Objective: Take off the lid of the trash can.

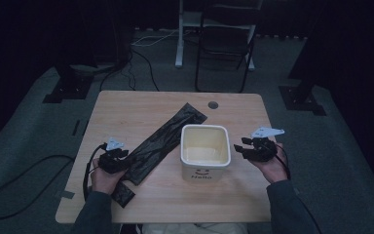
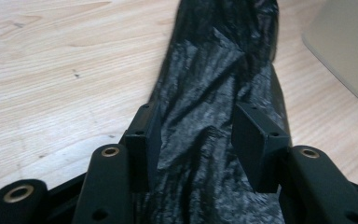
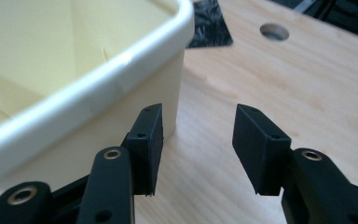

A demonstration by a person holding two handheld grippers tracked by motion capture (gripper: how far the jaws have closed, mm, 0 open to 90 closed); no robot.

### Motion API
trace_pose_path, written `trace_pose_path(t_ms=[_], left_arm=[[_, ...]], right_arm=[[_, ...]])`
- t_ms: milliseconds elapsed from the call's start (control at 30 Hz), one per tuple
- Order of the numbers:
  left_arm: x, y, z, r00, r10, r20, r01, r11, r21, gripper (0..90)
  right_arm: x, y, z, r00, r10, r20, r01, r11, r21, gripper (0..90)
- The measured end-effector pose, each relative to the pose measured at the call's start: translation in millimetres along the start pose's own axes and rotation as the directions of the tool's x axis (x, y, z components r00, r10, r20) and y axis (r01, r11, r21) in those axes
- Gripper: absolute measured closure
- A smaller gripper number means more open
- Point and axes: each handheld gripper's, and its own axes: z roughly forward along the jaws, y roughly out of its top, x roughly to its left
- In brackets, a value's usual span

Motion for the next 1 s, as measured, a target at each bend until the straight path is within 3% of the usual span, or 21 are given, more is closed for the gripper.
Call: trace_pose_path(t_ms=[267, 600, 800, 1000], left_arm=[[-0.3, -4.5, 0.6, 1.0000, 0.006, 0.003, -0.006, 1.0000, -0.001, 52.2], [-0.8, -6.8, 3.3, 0.9999, 0.009, 0.009, -0.009, 0.9999, 0.006, 52.0], [-2.6, -6.2, 5.5, 0.9997, 0.022, 0.009, -0.022, 0.9997, 0.011, 51.3], [-2.4, -6.7, 6.5, 0.9997, 0.022, 0.005, -0.022, 0.9997, 0.014, 51.0]], right_arm=[[0.5, 24.2, -0.2, 0.9999, -0.008, -0.011, 0.008, 1.000, -0.029, 51.8], [-1.8, 47.4, 14.3, 0.9988, 0.022, -0.043, -0.024, 0.999, -0.047, 52.5], [0.8, 59.5, 28.0, 0.9989, 0.009, -0.046, -0.010, 1.000, -0.018, 53.5], [-0.6, 65.2, 43.8, 0.9986, 0.009, -0.053, -0.008, 1.000, 0.026, 63.8]])
